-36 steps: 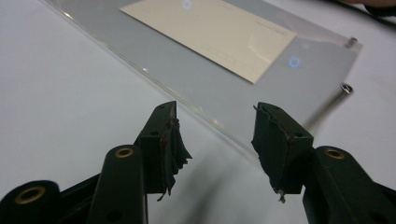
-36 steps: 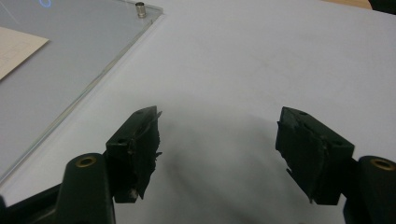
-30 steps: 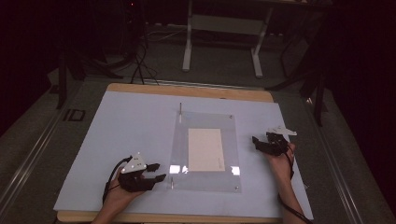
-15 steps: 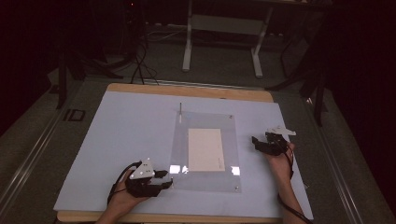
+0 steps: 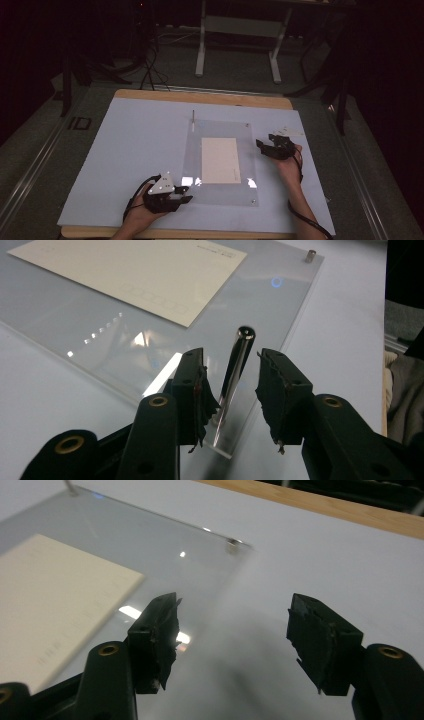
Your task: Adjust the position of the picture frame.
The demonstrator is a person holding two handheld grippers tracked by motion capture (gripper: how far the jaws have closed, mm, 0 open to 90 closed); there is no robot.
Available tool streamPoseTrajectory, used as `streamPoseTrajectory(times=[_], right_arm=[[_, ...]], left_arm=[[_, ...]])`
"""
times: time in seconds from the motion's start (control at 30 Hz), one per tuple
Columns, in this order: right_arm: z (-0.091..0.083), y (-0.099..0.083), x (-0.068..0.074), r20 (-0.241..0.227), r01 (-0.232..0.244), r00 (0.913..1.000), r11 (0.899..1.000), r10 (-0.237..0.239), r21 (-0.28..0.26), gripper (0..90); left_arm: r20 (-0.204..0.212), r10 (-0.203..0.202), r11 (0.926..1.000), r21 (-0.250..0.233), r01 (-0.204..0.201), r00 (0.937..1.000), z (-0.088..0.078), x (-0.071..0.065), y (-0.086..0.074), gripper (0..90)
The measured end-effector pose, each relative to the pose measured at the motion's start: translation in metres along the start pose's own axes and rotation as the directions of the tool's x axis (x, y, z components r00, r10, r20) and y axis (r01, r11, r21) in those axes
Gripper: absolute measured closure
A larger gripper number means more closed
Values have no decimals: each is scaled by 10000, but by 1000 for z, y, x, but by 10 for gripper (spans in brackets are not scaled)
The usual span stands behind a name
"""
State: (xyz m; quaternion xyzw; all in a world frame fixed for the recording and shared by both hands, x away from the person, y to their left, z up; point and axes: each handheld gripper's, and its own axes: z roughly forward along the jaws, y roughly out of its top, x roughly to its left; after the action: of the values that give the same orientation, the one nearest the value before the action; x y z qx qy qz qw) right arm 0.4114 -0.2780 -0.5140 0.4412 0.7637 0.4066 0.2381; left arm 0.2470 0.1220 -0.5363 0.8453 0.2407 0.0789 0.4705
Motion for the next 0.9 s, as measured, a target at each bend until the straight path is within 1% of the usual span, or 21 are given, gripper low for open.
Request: streamPoseTrajectory(times=[0.03,0.07,0.13,0.2,0.27,0.3,0.37,0.4,0.43,0.47,0.5,0.57,0.6,0.73,0.8,0.83,0.87,0.9], right_arm=[[4,3,3,-88,47,10000,10000,-47,15,369],[11,10,9,-340,114,9994,9999,-113,13,383],[17,19,16,-619,141,9980,9999,-142,-24,393],[23,27,23,-974,156,9951,9999,-162,-70,401],[29,35,30,-1090,387,9933,9992,-392,-62,401],[33,38,34,-1156,495,9921,9988,-494,-24,401],[40,45,41,-1351,581,9891,9983,-577,-13,400],[40,45,41,-1351,581,9891,9983,-577,-13,400],[47,51,46,-1496,668,9865,9978,-660,-2,400],[51,53,49,-1561,752,9850,9972,-739,26,400],[54,56,51,-1586,847,9839,9964,-829,49,400],[61,60,56,-1671,1052,9806,9944,-1025,71,404],[64,62,58,-1758,1130,9783,9936,-1096,93,429],[79,68,63,-2035,1140,9730,9934,-1086,146,458],[85,71,66,-2099,1153,9716,9931,-1088,189,470],[85,71,66,-2099,1153,9716,9931,-1088,189,470],[92,73,69,-2217,1140,9693,9932,-1065,214,484],[95,74,71,-2249,1176,9682,9928,-1092,242,495]], left_arm=[[19,15,10000,-37,-15,10000,1,-1,1,635],[12,87,10000,-23,-87,10000,2,-2,1,642],[11,116,9999,-8,-116,9999,2,-2,1,646],[79,118,9999,15,-118,9999,2,-2,1,698],[45,96,10000,10,-96,9999,2,-1,1,747],[24,-19,10000,-31,19,10000,1,1,0,772],[26,-34,10000,-71,35,10000,0,2,0,812],[26,-34,10000,-71,35,10000,0,2,0,818],[-63,44,10000,-27,-44,10000,0,2,0,826],[-63,44,10000,-27,-44,10000,0,2,0,830],[-180,162,9999,9,-161,9997,0,1,0,834],[-198,187,9998,12,-186,9996,0,1,0,838],[-198,187,9998,12,-186,9996,0,1,0,839],[-229,229,9997,36,-229,9995,-1,1,0,841],[-233,244,9997,44,-243,9994,-1,1,0,841],[-240,237,9997,44,-236,9994,-1,1,0,841],[-245,224,9997,44,-223,9994,-1,1,0,841],[-250,213,9998,41,-212,9995,-1,0,0,840]])
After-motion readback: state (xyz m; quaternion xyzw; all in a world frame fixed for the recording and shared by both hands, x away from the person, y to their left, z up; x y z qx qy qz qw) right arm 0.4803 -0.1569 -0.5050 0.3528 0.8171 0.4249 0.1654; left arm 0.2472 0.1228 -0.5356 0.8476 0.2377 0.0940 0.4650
